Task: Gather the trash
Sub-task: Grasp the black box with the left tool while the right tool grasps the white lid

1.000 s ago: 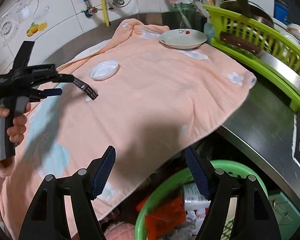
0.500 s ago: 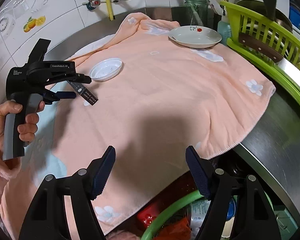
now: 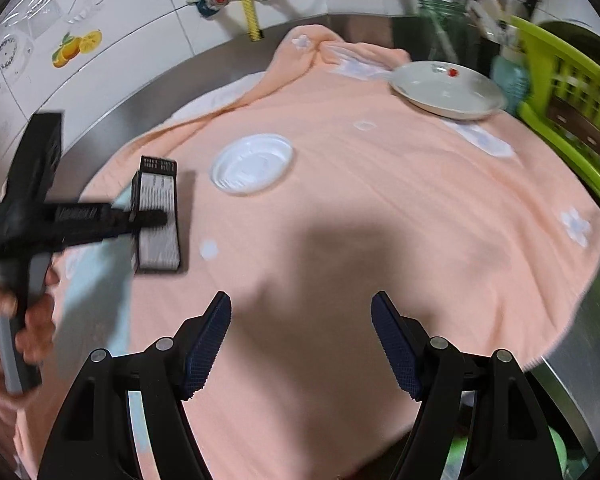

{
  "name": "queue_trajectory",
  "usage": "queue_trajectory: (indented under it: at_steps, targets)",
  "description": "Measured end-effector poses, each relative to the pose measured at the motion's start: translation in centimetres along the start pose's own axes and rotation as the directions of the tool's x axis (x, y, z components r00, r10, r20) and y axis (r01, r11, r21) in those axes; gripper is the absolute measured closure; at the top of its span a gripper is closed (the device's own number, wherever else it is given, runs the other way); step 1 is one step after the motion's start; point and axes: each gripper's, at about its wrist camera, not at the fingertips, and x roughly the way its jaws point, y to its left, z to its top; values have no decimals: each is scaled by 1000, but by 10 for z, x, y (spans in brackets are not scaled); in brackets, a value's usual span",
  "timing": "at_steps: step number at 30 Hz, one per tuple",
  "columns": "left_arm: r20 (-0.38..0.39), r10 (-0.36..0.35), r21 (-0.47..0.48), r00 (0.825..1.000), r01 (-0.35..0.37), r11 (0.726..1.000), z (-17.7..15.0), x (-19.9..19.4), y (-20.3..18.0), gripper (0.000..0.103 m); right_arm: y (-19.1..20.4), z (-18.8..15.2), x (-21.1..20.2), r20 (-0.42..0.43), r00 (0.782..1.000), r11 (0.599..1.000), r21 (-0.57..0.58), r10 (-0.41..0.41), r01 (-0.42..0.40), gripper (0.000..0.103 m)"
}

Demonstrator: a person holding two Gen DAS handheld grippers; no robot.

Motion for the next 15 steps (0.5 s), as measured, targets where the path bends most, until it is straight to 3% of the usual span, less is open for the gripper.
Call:
queue_trajectory:
  at_steps: [3, 7, 15]
  targets:
    - [11, 8, 15, 1000, -8, 1000, -1, -12, 11, 85, 15, 21, 20, -3, 1000, 1000, -5, 18, -18, 33]
    - [16, 5, 26, 1000, -5, 1000, -2, -21, 24, 85, 33, 45, 43, -1, 999, 999, -15, 32, -32, 20]
    - [29, -7, 46, 1000, 5, 999, -2, -34, 42, 85, 59, 78, 93, -26, 999, 998, -65, -25, 23, 10]
